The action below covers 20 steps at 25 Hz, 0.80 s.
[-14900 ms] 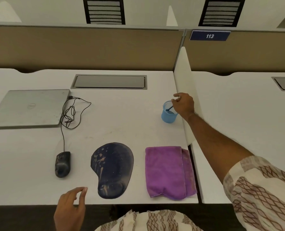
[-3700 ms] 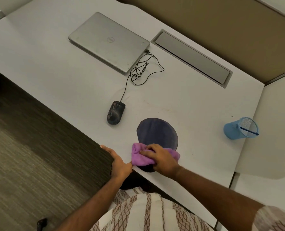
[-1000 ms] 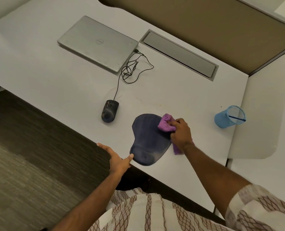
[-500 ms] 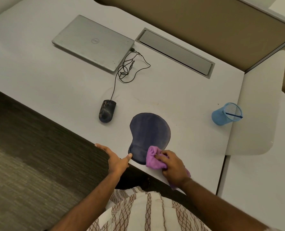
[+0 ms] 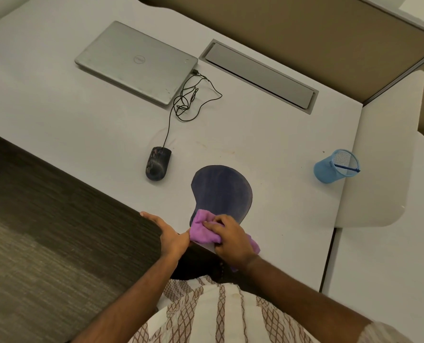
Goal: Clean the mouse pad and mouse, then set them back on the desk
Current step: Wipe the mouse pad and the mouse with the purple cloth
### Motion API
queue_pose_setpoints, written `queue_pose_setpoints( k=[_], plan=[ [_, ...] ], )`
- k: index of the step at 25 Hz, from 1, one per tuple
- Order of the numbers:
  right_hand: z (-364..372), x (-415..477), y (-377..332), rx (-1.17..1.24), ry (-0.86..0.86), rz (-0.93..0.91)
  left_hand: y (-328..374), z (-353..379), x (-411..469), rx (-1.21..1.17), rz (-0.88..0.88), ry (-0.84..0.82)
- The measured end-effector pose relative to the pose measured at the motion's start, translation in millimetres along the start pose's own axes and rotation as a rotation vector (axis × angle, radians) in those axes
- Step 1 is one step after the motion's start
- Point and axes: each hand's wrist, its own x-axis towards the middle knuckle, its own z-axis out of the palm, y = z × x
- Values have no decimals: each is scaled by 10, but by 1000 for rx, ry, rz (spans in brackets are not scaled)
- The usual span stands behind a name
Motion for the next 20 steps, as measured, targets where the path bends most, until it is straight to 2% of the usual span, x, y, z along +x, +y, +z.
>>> queue_pose_setpoints(
  k=[6,12,17,20],
  plan=[
    [33,390,-265,38,-10,-117,122,-64,-167,-36,-17,7],
    [-49,39,153,-131,-43,-214,169,-94,-185,-23,-39,-20],
    [-211,-233,383,-73,-105,-220,279,-125,-268,-83,-35,-47],
    [-269,-356,525,-44,-61,-205,346,-139,-335,-66,-6,-47]
  ],
)
